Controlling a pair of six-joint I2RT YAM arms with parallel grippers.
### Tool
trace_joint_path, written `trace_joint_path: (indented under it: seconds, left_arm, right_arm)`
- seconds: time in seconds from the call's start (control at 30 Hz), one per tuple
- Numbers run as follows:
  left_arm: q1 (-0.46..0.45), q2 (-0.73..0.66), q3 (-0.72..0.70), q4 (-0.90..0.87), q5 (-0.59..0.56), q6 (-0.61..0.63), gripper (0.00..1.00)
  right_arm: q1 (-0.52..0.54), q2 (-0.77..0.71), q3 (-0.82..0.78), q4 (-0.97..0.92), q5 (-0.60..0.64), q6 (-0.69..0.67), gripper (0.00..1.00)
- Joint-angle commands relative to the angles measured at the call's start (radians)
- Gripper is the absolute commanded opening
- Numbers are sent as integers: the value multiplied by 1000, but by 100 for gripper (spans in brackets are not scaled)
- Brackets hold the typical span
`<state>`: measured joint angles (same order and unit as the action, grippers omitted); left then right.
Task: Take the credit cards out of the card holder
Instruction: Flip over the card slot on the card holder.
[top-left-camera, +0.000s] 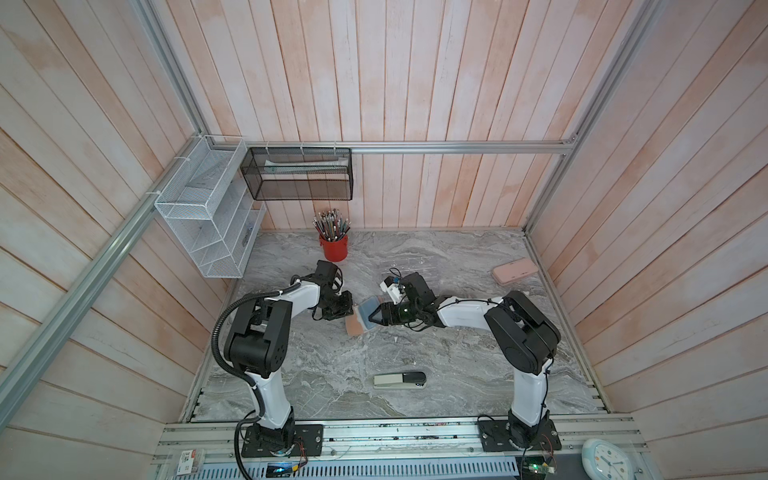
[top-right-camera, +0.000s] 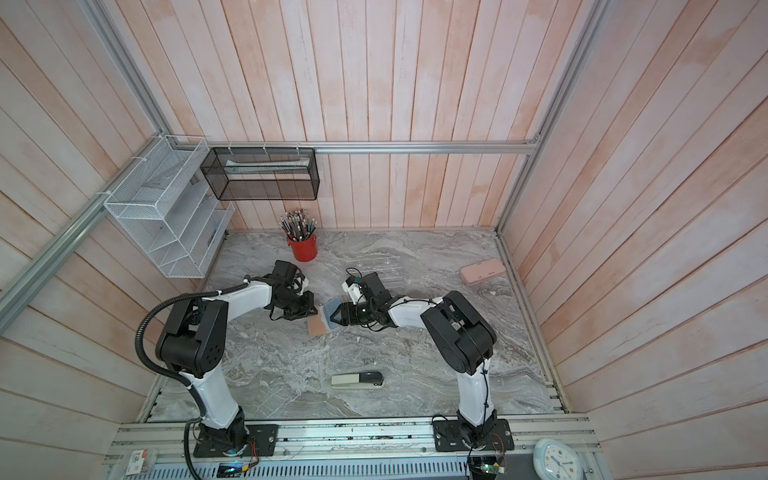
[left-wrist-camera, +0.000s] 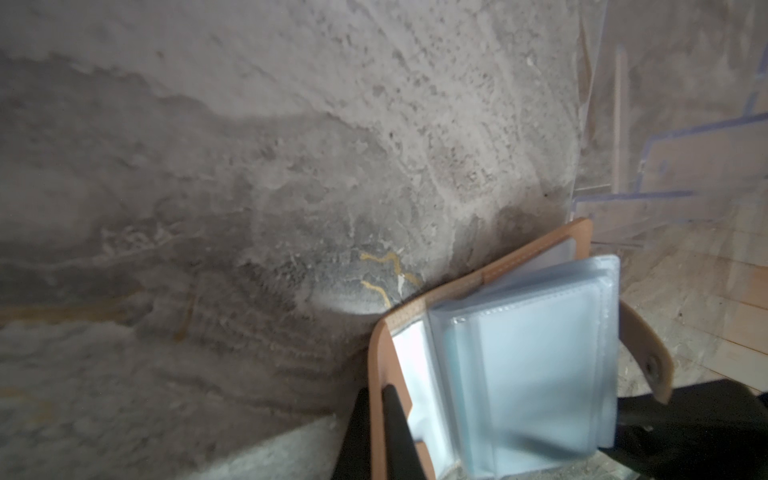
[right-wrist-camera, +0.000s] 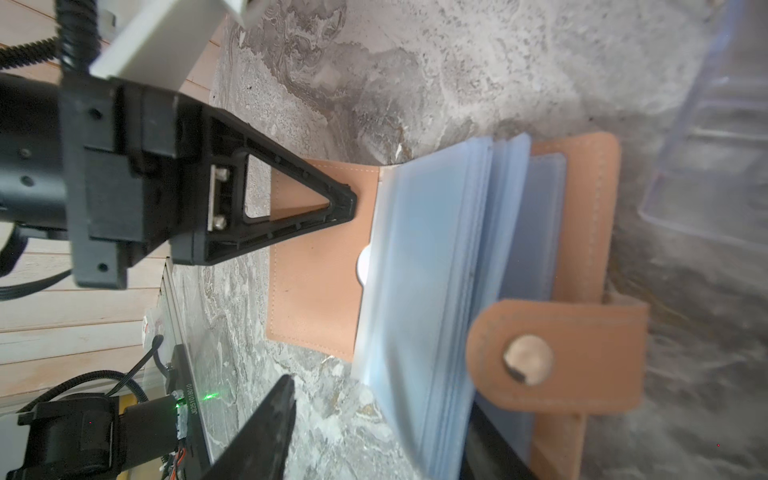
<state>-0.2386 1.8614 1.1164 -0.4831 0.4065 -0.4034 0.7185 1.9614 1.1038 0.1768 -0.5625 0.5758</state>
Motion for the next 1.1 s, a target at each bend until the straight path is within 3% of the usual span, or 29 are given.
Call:
trace_joint_path:
  seconds: [0.0, 0.63, 0.9, 1.07]
  left_arm:
    - [4, 20, -9, -11, -28, 8, 0]
    - [25, -2, -44, 15, 26, -29, 0]
    - [32, -15, -56, 12, 22, -28, 0]
    - [32, -19, -58, 8, 23, -29, 0]
  right_arm:
    - [4, -24, 33, -29, 13, -14, 57]
    - [79, 54, 107, 33, -60, 19, 49]
    - [79, 70, 103, -4, -14, 7, 48]
    - [79, 37, 99, -59, 82, -18, 48]
